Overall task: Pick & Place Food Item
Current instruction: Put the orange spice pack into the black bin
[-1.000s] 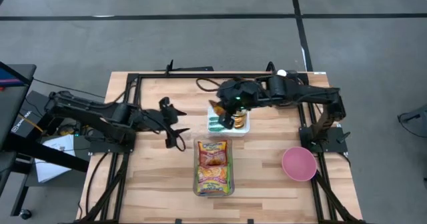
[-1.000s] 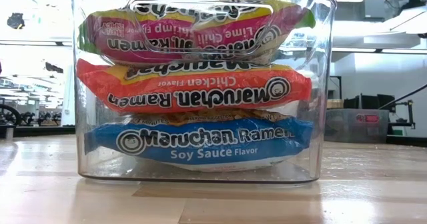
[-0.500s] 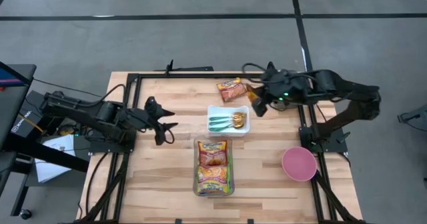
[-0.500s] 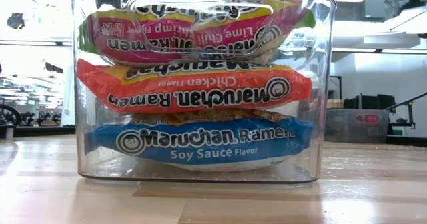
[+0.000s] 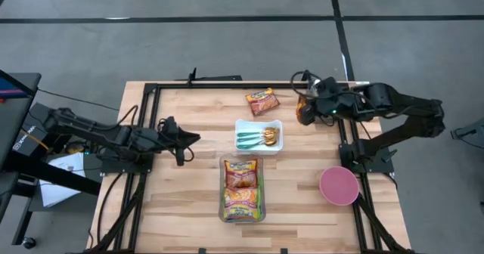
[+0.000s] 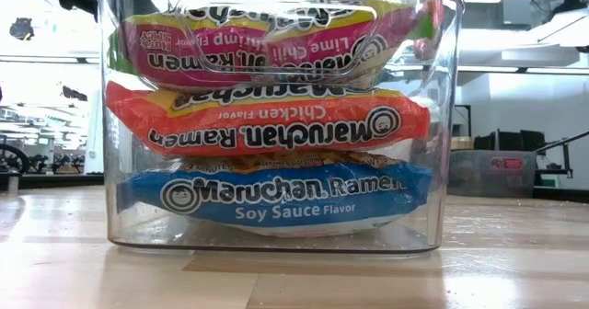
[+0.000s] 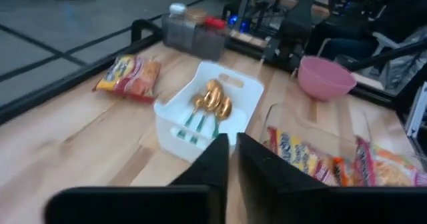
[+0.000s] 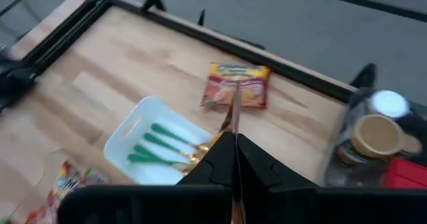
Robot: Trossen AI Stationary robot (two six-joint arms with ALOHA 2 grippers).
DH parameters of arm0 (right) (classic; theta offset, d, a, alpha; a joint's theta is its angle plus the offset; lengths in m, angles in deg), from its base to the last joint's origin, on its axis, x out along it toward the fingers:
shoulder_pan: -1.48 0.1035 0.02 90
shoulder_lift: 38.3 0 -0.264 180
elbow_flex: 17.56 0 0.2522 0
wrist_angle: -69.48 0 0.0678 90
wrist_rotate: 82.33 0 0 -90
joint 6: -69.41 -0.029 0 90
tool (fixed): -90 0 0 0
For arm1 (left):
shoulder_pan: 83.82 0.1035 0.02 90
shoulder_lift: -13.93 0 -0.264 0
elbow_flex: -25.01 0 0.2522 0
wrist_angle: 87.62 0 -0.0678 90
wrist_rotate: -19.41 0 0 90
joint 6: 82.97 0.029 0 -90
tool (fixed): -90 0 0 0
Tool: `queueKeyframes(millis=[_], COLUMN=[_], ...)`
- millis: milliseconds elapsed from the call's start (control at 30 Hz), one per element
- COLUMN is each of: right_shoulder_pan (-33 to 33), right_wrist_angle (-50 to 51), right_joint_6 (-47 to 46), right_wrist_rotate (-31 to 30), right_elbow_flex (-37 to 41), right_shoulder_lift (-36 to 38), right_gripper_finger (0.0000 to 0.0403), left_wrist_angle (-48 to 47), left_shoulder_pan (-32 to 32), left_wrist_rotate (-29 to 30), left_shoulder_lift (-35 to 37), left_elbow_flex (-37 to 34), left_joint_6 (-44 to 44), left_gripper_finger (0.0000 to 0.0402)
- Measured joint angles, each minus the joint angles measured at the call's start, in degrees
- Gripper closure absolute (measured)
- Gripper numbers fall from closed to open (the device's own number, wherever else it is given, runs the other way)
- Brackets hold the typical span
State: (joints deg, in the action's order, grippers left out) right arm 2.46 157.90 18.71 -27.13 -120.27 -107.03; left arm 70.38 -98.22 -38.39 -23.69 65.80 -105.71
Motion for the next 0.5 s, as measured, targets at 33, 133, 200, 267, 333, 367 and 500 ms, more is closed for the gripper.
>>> queueKeyframes(millis=[33, 133, 200, 267, 333, 367, 500], right_shoulder_pan=[-0.59, -3.06, -4.84, -6.25, -7.61, -8.27, -10.32], right_wrist_angle=[0.32, 1.53, 1.87, 2.02, 1.16, 0.9, -0.04], right_joint_6=[-0.37, -0.77, 0.63, 3.79, 5.81, 6.48, 7.01], right_wrist_rotate=[-0.55, -1.05, -1.14, -1.16, -0.97, -0.38, 0.8], right_elbow_flex=[-0.01, -0.04, -0.07, 0.11, 0.87, 1.57, 6.35], right_shoulder_lift=[0.36, 1.38, 1.38, 1.44, 1.78, 2.11, 4.25], right_gripper_finger=[0.0403, 0.0403, 0.0403, 0.0403, 0.0403, 0.0403, 0.0403], left_wrist_angle=[-0.27, -0.36, 0.62, 0.94, 1.91, 2.12, 2.15], left_shoulder_pan=[0.07, 0.58, 0.96, 0.99, 0.99, 0.99, 0.99], left_wrist_rotate=[0.26, 0.7, 0.86, 0.86, 0.86, 0.86, 0.83], left_shoulder_lift=[0.33, 0.79, 0.77, 0.94, 0.9, 0.92, 0.92], left_elbow_flex=[-0.7, -1.99, -2.38, -2.59, -2.59, -2.59, -2.59], left_joint_6=[-0.47, -2.47, -2.64, -2.58, -1.87, -1.75, -1.79], left_gripper_finger=[0.0388, 0.0397, 0.0397, 0.04, 0.0401, 0.0401, 0.0401])
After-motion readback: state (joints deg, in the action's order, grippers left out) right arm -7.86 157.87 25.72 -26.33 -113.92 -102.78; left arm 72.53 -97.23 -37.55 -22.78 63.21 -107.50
